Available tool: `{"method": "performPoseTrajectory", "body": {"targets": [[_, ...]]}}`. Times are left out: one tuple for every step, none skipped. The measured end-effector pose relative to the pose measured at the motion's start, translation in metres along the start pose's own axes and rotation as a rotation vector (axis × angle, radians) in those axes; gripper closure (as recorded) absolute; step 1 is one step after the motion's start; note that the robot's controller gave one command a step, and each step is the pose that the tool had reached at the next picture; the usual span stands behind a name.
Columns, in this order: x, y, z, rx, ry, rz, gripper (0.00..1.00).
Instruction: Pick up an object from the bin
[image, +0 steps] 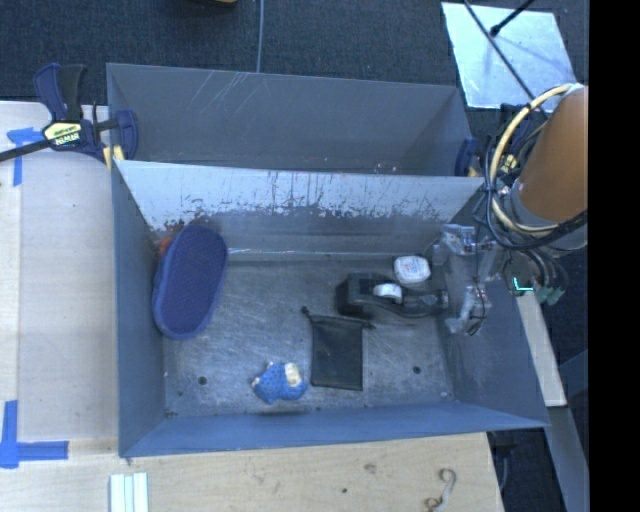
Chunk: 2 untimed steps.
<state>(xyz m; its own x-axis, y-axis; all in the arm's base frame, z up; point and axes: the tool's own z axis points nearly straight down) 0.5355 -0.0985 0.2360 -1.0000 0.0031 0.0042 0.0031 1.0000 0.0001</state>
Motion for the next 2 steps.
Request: {"method": "performPoseTrajectory", "body": {"targets": [[-0.033,0.049,0.084,0.000,-0.001,0.054,0.00],[-0.052,0.032,0.170,0.001,-0.003,-0.022,0.00]]}}
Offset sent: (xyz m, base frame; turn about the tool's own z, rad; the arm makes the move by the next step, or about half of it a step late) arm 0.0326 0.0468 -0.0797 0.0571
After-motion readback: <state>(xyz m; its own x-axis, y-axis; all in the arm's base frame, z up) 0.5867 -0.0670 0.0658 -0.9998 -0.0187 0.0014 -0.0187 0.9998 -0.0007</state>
